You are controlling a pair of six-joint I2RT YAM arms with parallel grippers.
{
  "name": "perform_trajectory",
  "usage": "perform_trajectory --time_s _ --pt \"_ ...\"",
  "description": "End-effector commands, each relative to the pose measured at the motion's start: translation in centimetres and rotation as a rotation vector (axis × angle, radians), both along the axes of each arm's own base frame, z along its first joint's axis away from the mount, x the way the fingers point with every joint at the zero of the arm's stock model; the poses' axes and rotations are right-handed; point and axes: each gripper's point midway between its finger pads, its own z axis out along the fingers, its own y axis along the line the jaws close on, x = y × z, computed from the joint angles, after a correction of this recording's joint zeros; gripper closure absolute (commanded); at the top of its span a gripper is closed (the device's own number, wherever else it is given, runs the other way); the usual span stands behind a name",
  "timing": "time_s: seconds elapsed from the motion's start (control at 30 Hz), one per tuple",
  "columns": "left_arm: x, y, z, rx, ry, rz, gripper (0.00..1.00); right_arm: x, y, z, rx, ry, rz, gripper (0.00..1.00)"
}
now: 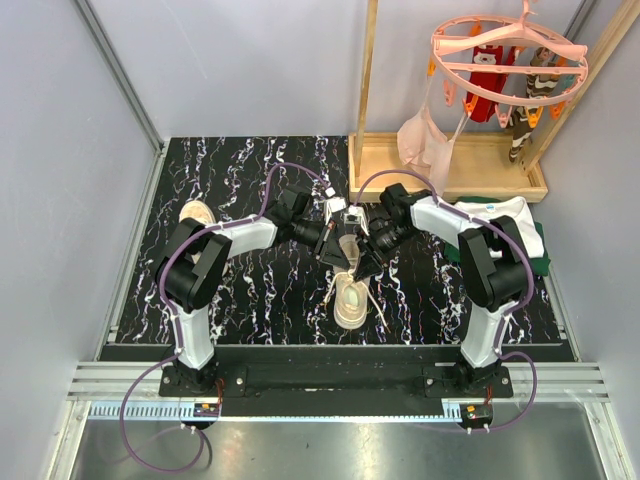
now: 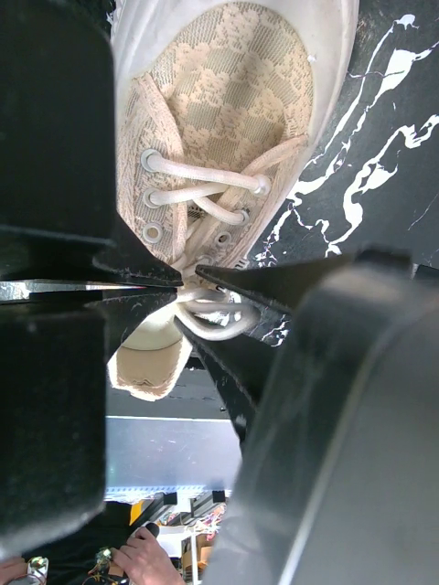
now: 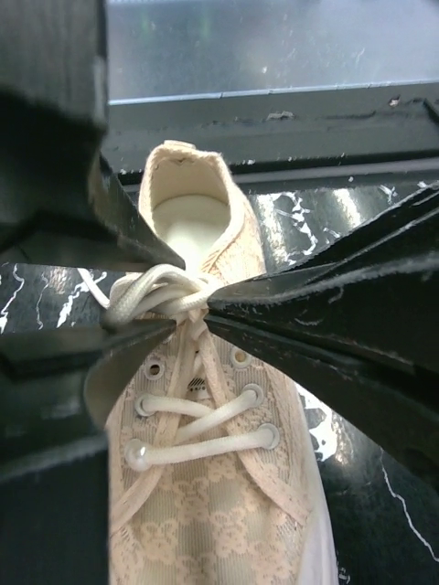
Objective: Tie the shoes
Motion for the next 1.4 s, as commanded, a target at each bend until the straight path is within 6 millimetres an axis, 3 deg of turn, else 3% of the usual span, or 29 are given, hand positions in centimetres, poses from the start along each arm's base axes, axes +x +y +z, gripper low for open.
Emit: perform_trajectory --time_s 0.0,0.13,0.23,0.37,0.53,0.63,1.37 --pt "0.1 -0.1 2.1 -0.062 -0.054 -0.019 1.0 0.5 0.2 1.4 0.004 -0.116 0.008 0.72" --pt "0.2 -0.2 2.5 -0.079 -0.066 -0.023 1.0 0.9 0.2 2.0 0.006 -0.166 -0.002 0.93" --pt "0.2 -0.3 2.8 -0.086 -0.066 -0.021 1.0 1.0 0.5 2.5 0.01 -0.2 0.001 0.99" --pt "0.7 -0.1 3.2 -0.087 -0.074 0.0 0.97 0.5 0.6 2.8 0.006 -0.259 0.022 1.0" --pt "1.8 0.1 2.3 -0.03 -0.074 0.044 0.86 0.1 0.8 2.4 -0.013 -0.346 0.049 1.0" --pt "2.1 0.1 1.5 -0.009 -0.069 0.053 0.87 -0.1 0.8 2.3 -0.016 -0.383 0.053 1.0" --pt "-0.3 -2.3 1.3 0.001 -0.04 -0.068 0.87 1.0 0.8 2.9 -0.009 -0.634 0.026 1.0"
